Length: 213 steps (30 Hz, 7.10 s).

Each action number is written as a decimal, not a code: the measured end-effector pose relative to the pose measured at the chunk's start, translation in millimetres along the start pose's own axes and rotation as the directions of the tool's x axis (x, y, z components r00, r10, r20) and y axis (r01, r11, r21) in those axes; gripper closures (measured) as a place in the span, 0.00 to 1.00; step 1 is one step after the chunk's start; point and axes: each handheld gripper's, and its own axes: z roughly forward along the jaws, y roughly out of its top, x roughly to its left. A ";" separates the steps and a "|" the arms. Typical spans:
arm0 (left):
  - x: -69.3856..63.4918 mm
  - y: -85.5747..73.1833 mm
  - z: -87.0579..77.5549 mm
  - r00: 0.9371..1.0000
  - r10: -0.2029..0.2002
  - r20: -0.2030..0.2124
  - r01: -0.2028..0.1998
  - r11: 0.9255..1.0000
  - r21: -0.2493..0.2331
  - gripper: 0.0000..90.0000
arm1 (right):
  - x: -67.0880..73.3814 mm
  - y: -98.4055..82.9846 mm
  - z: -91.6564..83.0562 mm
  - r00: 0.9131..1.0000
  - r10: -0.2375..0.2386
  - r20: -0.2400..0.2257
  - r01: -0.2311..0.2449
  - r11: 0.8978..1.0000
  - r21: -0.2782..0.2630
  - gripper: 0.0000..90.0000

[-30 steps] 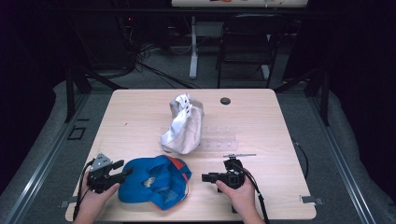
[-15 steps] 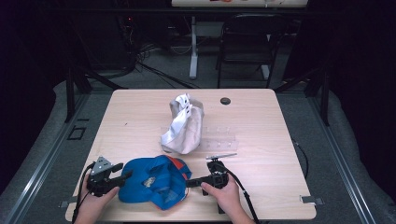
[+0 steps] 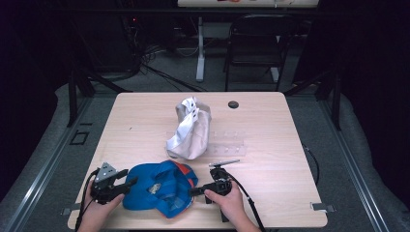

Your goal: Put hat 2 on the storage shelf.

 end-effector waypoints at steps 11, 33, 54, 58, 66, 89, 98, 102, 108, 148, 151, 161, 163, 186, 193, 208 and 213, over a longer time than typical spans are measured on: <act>0.3 -0.2 -0.1 1.000 0.004 -0.002 -0.004 1.000 -0.008 0.55 | 0.8 1.2 -11.9 0.998 0.051 -0.042 -0.054 0.997 -0.055 0.87; 4.2 2.0 -2.0 1.000 0.005 -0.008 -0.005 1.000 -0.028 0.55 | 19.5 4.1 -74.4 0.993 0.059 -0.100 -0.068 0.994 -0.091 0.87; -0.9 8.1 5.0 0.999 0.039 -0.001 -0.039 0.999 -0.012 0.55 | 61.3 41.8 -151.7 0.935 0.157 -0.318 -0.210 0.968 -0.140 0.87; -1.1 7.8 5.9 0.999 0.047 0.001 -0.047 0.999 -0.018 0.55 | 67.6 48.3 -162.6 0.935 0.153 -0.320 -0.210 0.966 -0.152 0.87; -2.2 6.9 3.6 0.999 0.043 0.000 -0.043 0.999 -0.022 0.55 | 82.1 58.1 -185.7 0.949 0.128 -0.287 -0.190 0.962 -0.199 0.88; -5.4 6.3 3.3 0.999 0.053 0.014 -0.052 0.998 -0.026 0.55 | 83.9 79.1 -230.5 0.953 0.158 -0.257 -0.236 0.921 -0.309 0.87; -5.7 6.1 4.7 0.999 0.051 0.014 -0.051 0.998 -0.023 0.55 | 90.3 83.0 -260.1 0.959 0.160 -0.236 -0.240 0.898 -0.368 0.87; -6.3 6.1 5.5 0.999 0.052 0.015 -0.052 0.999 -0.018 0.55 | 91.2 88.2 -267.7 0.961 0.161 -0.224 -0.239 0.892 -0.384 0.87; -5.3 5.7 4.3 0.999 0.045 0.016 -0.045 0.999 -0.021 0.55 | 92.5 99.0 -273.3 0.963 0.172 -0.206 -0.246 0.874 -0.419 0.87; -1.9 5.8 3.9 0.999 0.047 0.016 -0.047 0.999 -0.026 0.55 | 64.3 159.1 -244.2 0.956 0.273 -0.106 -0.289 0.820 -0.494 0.87; -2.1 6.2 3.2 0.999 0.049 0.014 -0.049 0.999 -0.018 0.55 | 59.2 157.0 -235.7 0.953 0.286 -0.101 -0.299 0.834 -0.463 0.87; -2.2 6.2 4.2 0.999 0.051 0.014 -0.051 0.999 -0.011 0.55 | 39.5 140.8 -218.5 0.952 0.297 -0.074 -0.300 0.855 -0.423 0.87; -2.2 6.2 4.3 0.999 0.052 0.015 -0.052 0.999 -0.011 0.55 | 38.7 139.7 -217.7 0.952 0.298 -0.074 -0.301 0.855 -0.422 0.87; -2.5 5.4 5.9 0.999 0.054 0.008 -0.054 0.998 -0.014 0.55 | 27.2 111.7 -219.1 0.964 0.258 0.070 -0.211 0.895 -0.394 0.68; -2.3 5.2 5.8 0.999 0.050 0.012 -0.050 0.999 -0.005 0.54 | 23.2 100.5 -216.2 0.969 0.216 0.117 -0.153 0.903 -0.401 0.59; -2.3 4.2 6.6 0.999 0.043 0.012 -0.043 0.999 -0.016 0.54 | 17.9 62.3 -205.5 0.957 0.129 0.260 -0.019 0.922 -0.387 0.52; -2.2 4.3 7.1 0.999 0.046 0.012 -0.046 0.999 -0.011 0.54 | 15.3 43.9 -198.6 0.961 0.097 0.260 0.013 0.921 -0.390 0.52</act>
